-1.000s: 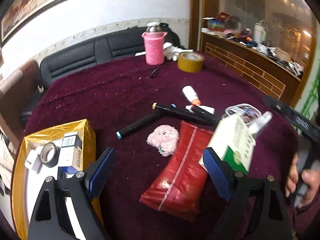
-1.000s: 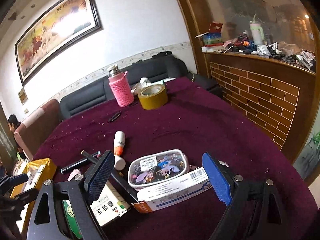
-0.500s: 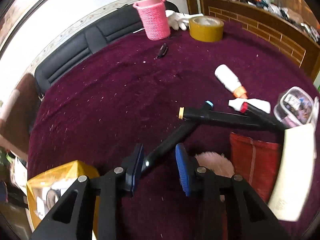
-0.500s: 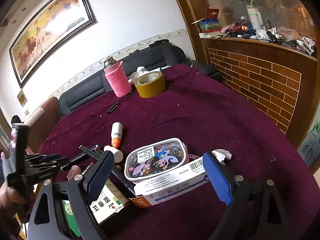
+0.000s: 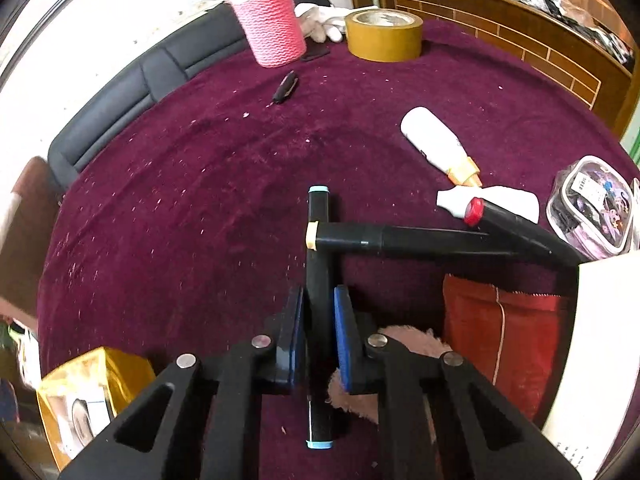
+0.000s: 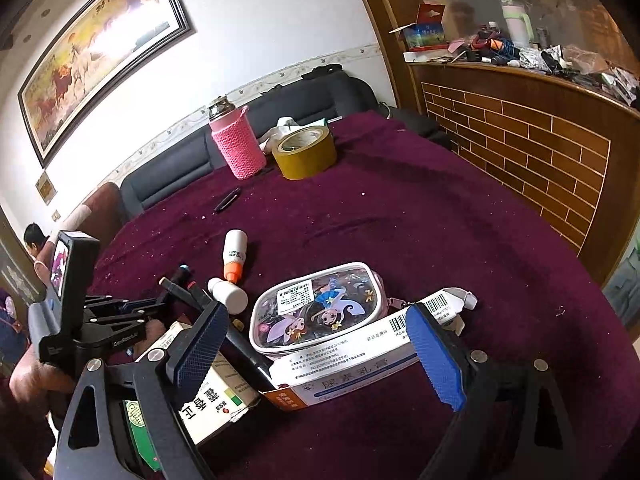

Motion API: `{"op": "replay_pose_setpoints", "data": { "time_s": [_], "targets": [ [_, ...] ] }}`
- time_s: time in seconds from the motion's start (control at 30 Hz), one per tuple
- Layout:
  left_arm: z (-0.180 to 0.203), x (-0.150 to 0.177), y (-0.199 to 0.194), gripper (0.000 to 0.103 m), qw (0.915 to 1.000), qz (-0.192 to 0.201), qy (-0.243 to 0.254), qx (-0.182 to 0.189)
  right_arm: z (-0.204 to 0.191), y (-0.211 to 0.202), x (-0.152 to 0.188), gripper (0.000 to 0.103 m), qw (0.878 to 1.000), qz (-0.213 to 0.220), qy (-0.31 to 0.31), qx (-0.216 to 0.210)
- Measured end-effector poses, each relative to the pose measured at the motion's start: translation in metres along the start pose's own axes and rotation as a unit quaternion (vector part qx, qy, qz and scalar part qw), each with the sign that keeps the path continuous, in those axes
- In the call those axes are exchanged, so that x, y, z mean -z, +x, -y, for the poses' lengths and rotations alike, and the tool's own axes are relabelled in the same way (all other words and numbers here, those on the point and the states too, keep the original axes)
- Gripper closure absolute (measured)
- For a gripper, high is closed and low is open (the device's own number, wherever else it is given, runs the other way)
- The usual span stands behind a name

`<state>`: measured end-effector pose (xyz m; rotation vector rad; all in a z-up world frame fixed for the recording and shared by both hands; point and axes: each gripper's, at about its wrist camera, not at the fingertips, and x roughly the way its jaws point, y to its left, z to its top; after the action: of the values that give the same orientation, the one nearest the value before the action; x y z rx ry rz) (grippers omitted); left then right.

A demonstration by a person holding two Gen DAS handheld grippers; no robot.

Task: Organize objects
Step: 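Grasp a second black marker in the pile with the left gripper, then carry the marker toward the tray with the left gripper while the right grasps the pink pom-pom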

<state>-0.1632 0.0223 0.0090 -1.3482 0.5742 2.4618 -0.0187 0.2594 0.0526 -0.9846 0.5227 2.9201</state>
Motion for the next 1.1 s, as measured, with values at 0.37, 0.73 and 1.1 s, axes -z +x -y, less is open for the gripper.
{"op": "replay_pose_setpoints", "data": {
  "time_s": [0.37, 0.73, 1.1],
  "targets": [
    [-0.036, 0.040, -0.095, 0.089, 0.9909, 0.080, -0.106, 0.022, 0.000, 0.004, 0.000, 0.010, 1.000, -0.006, -0.007, 0.011],
    [-0.042, 0.124, -0.192, 0.089, 0.9639, 0.176, -0.190, 0.063, -0.003, 0.007, 0.003, 0.010, 0.998, -0.002, -0.021, 0.056],
    [-0.082, 0.212, -0.234, 0.089, 0.9343, 0.222, -0.271, 0.065, -0.070, -0.055, 0.003, 0.006, 0.991, 0.069, -0.110, 0.001]
  ]
}}
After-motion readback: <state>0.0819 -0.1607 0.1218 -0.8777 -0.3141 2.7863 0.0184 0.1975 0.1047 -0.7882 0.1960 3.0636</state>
